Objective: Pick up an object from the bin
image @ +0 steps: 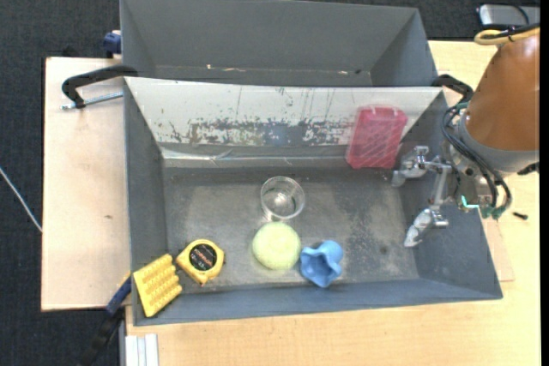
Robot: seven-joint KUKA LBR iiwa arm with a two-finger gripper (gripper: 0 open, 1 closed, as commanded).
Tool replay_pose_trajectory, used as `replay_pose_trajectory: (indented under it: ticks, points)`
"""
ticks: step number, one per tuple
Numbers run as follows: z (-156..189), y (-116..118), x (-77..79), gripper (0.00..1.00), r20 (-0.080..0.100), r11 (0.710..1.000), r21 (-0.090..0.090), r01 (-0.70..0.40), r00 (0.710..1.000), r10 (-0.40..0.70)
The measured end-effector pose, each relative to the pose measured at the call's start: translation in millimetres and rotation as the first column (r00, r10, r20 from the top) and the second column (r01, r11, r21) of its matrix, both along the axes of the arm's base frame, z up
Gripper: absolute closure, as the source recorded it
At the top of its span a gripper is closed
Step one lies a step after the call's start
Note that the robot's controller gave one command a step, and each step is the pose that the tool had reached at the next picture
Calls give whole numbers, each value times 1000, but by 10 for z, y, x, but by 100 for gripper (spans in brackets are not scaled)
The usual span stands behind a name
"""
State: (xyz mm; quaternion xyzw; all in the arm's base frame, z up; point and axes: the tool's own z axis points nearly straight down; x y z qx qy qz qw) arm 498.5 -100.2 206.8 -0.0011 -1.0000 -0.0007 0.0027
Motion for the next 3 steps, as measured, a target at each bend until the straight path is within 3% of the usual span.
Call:
replay_pose_trajectory:
  ticks: [1,2,3]
  points:
    - [38,5,17,0,8,1000,-1,-2,1000,2]
    - [-633,329,32,0,12,999,-1,41,999,-41]
    - [-1172,630,6,0,6,980,-1,-199,980,199]
